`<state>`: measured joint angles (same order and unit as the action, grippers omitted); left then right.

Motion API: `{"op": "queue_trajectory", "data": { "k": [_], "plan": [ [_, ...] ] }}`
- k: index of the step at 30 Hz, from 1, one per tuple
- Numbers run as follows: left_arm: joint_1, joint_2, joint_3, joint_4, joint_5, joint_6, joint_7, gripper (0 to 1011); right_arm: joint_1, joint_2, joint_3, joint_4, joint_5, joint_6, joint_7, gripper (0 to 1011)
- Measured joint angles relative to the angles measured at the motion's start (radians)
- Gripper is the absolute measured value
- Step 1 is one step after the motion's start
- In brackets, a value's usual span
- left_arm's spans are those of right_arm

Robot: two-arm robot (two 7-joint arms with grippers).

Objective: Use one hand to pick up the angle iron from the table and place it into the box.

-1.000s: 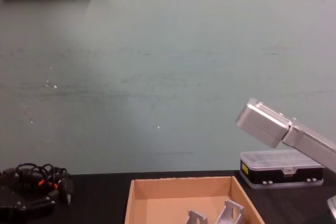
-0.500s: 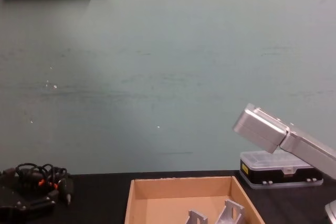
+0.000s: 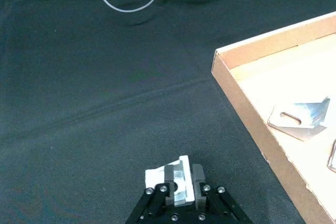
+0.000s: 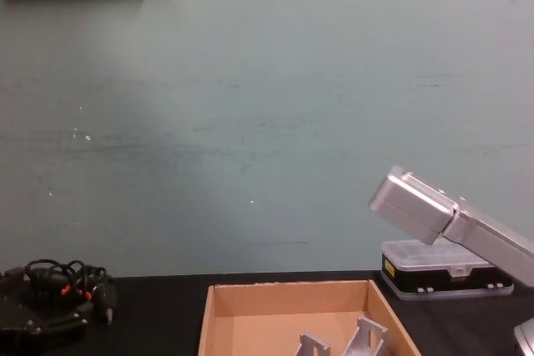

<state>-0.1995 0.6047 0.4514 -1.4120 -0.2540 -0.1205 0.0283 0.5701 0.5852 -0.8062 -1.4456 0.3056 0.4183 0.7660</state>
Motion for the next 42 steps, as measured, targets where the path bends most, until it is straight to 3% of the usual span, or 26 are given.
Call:
{"op": "queue_trajectory", "data": {
  "k": [6,17,23,29,34,42],
  "plan": [
    [0.0,0.0,0.0,0.0,0.0,0.0,0.0,1011,0.0,-0.001,0.0,0.001,0.0,0.0,-0.001,83],
    [0.0,0.0,0.0,0.0,0.0,0.0,0.0,1011,0.001,0.001,0.004,-0.015,0.0,0.002,-0.004,79],
    [0.0,0.0,0.0,0.0,0.0,0.0,0.0,1011,0.0,0.007,0.044,-0.055,0.011,-0.004,-0.044,79],
    [0.0,0.0,0.0,0.0,0.0,0.0,0.0,1011,0.006,-0.009,0.091,-0.064,0.019,-0.021,-0.098,79],
    [0.0,0.0,0.0,0.0,0.0,0.0,0.0,1012,0.03,-0.055,0.113,-0.026,0.016,-0.043,-0.138,79],
    [0.0,0.0,0.0,0.0,0.0,0.0,0.0,1012,0.097,-0.162,0.102,0.116,-0.015,-0.082,-0.149,79]
  ]
}}
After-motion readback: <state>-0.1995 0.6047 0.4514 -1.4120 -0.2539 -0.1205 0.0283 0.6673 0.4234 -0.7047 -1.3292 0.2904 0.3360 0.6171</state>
